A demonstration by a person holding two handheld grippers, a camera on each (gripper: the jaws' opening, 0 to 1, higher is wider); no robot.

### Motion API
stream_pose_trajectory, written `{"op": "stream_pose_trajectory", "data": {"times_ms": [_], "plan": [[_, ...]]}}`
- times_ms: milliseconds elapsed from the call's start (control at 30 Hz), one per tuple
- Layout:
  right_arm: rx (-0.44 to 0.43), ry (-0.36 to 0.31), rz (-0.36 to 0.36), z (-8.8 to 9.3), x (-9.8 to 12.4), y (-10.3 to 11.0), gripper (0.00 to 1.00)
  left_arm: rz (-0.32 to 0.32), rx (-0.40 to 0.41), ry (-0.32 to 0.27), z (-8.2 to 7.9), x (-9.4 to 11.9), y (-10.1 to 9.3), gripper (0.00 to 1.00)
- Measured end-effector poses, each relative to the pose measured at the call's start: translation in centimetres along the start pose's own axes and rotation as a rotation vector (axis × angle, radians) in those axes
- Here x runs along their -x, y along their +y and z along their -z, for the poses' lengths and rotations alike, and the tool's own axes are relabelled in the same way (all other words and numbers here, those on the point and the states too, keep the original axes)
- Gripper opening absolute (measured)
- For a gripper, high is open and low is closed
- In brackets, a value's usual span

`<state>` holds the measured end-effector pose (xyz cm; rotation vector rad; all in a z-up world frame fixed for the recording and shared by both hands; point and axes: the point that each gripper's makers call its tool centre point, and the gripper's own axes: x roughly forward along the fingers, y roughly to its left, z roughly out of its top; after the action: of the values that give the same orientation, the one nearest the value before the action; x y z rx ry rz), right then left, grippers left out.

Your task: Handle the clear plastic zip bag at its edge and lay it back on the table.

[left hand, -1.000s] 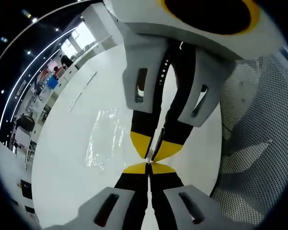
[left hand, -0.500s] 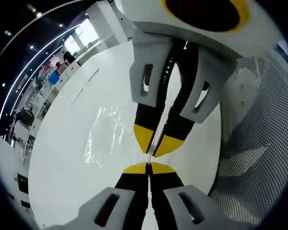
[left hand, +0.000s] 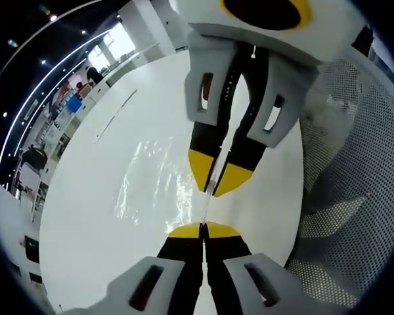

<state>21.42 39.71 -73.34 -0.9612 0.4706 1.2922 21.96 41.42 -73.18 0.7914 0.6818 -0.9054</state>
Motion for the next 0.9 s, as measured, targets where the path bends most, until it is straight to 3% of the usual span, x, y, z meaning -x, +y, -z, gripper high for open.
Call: {"op": "stream_pose_trajectory", "data": {"times_ms": [900], "plan": [[-0.026, 0.004, 0.004, 0.30, 0.50, -0.48, 0.00, 0.001, -0.001, 0.005, -0.18, -0.11, 0.37, 0.00]]}}
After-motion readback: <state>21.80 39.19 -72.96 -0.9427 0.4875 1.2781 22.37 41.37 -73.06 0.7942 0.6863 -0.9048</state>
